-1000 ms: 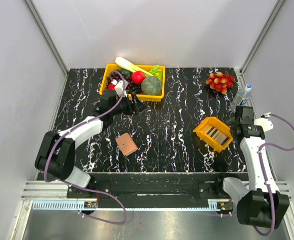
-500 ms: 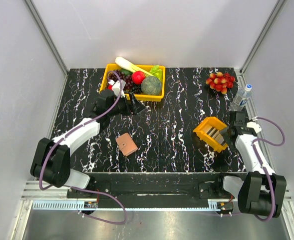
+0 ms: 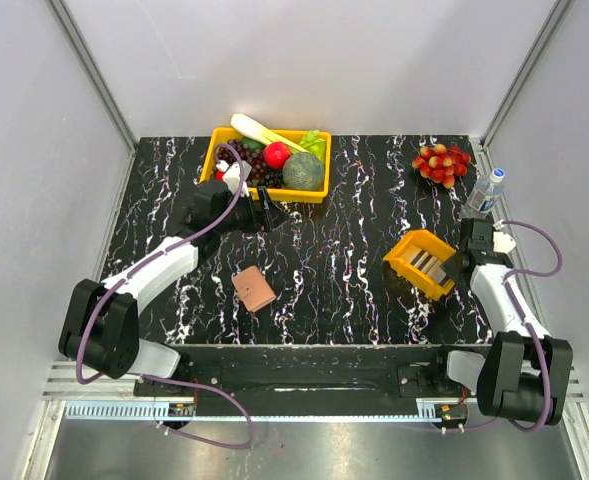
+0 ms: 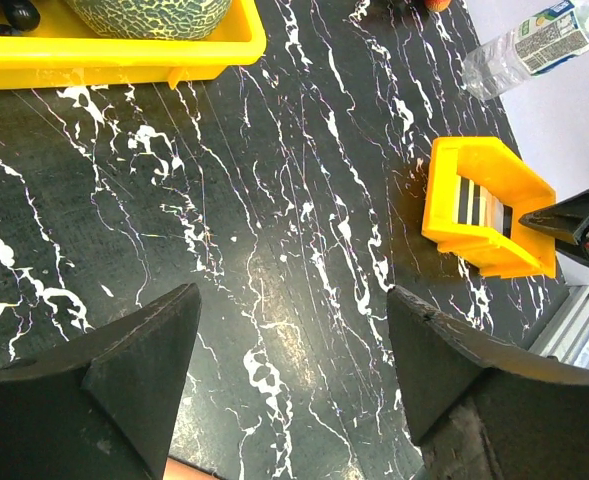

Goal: Put the credit cards into the card holder
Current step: Move the storage box to the center of the board.

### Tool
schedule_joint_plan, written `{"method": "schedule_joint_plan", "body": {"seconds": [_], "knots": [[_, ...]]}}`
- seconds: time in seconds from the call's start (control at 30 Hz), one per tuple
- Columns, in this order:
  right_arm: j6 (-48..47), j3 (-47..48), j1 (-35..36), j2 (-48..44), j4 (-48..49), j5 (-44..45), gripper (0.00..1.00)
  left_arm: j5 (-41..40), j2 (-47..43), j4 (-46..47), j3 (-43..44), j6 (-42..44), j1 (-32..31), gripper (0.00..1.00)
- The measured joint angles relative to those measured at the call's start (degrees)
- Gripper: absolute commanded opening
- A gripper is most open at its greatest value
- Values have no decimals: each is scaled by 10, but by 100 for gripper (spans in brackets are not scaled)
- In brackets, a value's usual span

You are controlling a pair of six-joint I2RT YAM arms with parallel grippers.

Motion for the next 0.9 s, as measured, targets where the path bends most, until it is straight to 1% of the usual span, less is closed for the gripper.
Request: {"method": "schedule_joint_plan", "body": {"seconds": [0.17, 0.23, 0.3, 0.47, 0.57, 0.73, 0.9], "knots": [[-43, 12, -1, 47, 18, -37, 38, -1, 0, 0, 0, 6, 1, 79], [-59, 23, -1, 72, 25, -53, 33, -1, 0, 0, 0, 6, 2, 80], [-80, 36, -2, 97, 37, -74, 33, -1, 0, 0, 0, 7, 2, 80], [-115, 43, -2, 128, 86, -141, 24, -1, 0, 0, 0, 11, 3, 80], [-135, 50, -2, 147, 106, -188, 21, -1, 0, -2, 0, 15, 3, 80], [-172, 71, -2, 182, 127, -247, 21, -1, 0, -12, 0, 19, 4, 80], [-219, 82, 0, 193, 130, -277, 22, -2, -1, -26, 0, 25, 4, 80]]}}
